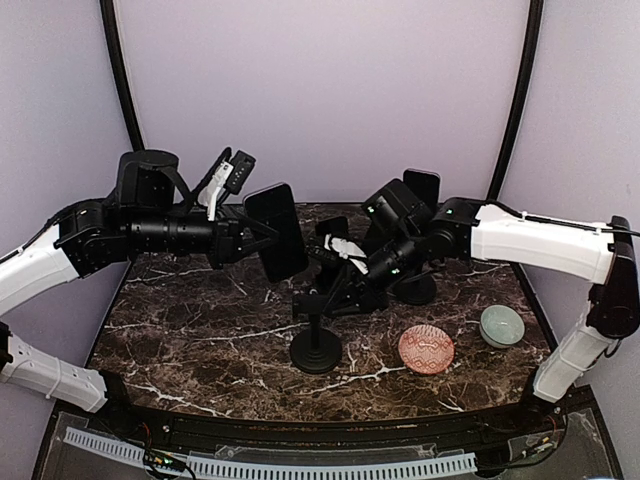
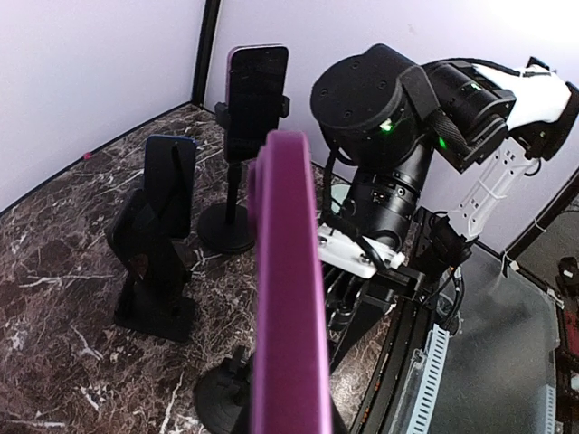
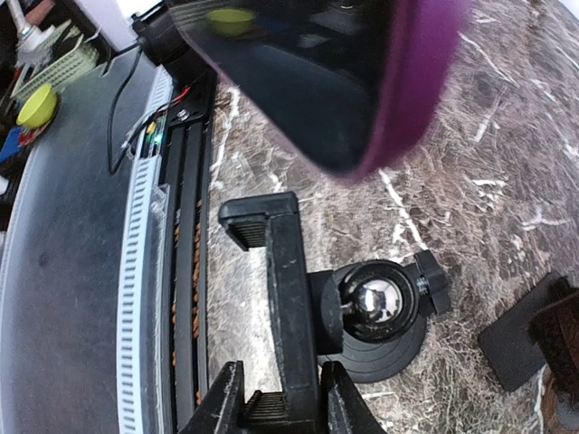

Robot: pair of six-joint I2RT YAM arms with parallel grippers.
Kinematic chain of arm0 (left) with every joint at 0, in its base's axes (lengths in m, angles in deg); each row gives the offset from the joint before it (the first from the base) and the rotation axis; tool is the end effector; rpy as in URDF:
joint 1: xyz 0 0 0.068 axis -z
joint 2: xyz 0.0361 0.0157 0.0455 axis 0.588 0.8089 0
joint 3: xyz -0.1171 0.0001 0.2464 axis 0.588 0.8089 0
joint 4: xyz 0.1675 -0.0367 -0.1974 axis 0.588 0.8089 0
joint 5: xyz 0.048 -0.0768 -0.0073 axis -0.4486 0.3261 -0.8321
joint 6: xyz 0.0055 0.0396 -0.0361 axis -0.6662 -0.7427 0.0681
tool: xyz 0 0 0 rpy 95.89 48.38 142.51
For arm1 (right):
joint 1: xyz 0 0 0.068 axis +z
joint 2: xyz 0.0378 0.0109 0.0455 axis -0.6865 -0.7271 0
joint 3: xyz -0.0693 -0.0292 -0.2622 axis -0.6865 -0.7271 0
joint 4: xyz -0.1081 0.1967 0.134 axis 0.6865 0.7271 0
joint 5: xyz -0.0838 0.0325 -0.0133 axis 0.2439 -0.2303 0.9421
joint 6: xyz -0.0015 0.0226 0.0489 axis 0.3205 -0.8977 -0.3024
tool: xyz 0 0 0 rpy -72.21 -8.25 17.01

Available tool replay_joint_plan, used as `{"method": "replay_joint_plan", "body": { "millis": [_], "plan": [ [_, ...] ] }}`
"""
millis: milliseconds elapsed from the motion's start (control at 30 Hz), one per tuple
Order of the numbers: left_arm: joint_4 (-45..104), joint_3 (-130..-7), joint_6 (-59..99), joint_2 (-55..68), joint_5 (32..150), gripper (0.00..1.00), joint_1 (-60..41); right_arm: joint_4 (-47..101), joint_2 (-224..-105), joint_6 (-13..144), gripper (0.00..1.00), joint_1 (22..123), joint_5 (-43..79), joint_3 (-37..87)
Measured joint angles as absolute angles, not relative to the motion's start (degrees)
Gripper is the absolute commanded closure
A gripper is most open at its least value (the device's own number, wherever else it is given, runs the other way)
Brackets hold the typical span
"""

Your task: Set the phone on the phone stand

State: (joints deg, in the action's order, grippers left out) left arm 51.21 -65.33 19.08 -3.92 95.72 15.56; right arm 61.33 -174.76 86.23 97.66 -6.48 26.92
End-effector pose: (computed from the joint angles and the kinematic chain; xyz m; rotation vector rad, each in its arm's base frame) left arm 0.1514 -0.2033 0.4005 0.8271 1.7659 -0.9523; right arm 0.1871 0.2928 0.2994 -1.6074 1.9050 0.9928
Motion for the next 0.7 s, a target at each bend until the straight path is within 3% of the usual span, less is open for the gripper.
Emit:
{"method": "replay_joint_plan", "body": {
  "millis": [333, 700],
  "plan": [
    [46.88, -63.63, 18.18, -2.41, 110.25, 1.00, 13.48, 74.58, -175.57, 96.11, 1.00, 96.13, -12.53, 31.57],
    [50.03, -65.97, 12.44, 7.69, 116.13, 1.00, 14.77, 88.00, -176.57, 101.72, 1.00, 92.68, -14.00, 33.67]
  ]
}}
